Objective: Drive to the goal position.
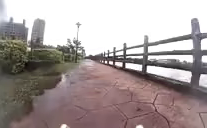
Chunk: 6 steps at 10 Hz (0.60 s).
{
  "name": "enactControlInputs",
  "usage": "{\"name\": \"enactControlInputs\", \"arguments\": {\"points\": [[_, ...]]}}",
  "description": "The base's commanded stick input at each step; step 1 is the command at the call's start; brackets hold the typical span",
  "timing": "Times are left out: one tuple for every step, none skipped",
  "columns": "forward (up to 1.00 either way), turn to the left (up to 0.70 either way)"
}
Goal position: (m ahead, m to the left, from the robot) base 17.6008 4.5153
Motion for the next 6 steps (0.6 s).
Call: {"name": "enactControlInputs", "arguments": {"points": [[0.85, 0.01], [0.85, 0.01], [0.85, 0.01], [0.85, 0.01], [0.85, 0.01], [0.85, 0.01]]}}
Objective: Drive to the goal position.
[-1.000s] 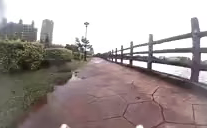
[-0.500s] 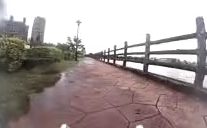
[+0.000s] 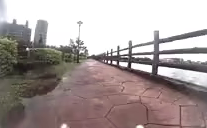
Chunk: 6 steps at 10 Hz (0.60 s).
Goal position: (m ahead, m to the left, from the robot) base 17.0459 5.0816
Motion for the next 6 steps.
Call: {"name": "enactControlInputs", "arguments": {"points": [[0.85, 0.01], [0.82, 0.01], [0.44, 0.01], [0.00, 0.00], [0.00, 0.00], [0.00, 0.00]]}}
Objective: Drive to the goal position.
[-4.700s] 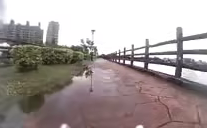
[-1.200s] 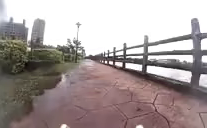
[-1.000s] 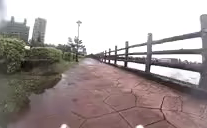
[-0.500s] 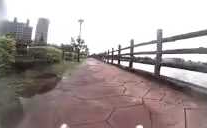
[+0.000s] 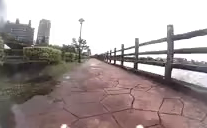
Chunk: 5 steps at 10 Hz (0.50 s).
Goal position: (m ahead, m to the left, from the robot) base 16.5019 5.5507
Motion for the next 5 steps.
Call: {"name": "enactControlInputs", "arguments": {"points": [[0.00, 0.00], [0.00, 0.00], [0.54, 0.01], [0.83, 0.01], [0.85, -0.07]]}}
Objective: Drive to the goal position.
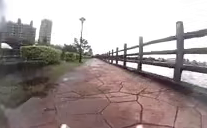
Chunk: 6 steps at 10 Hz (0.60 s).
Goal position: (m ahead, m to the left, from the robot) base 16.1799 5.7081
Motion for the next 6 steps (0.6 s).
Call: {"name": "enactControlInputs", "arguments": {"points": [[0.85, -0.19], [0.85, -0.33], [0.85, -0.16], [0.85, 0.01], [0.85, 0.01], [0.85, 0.01]]}}
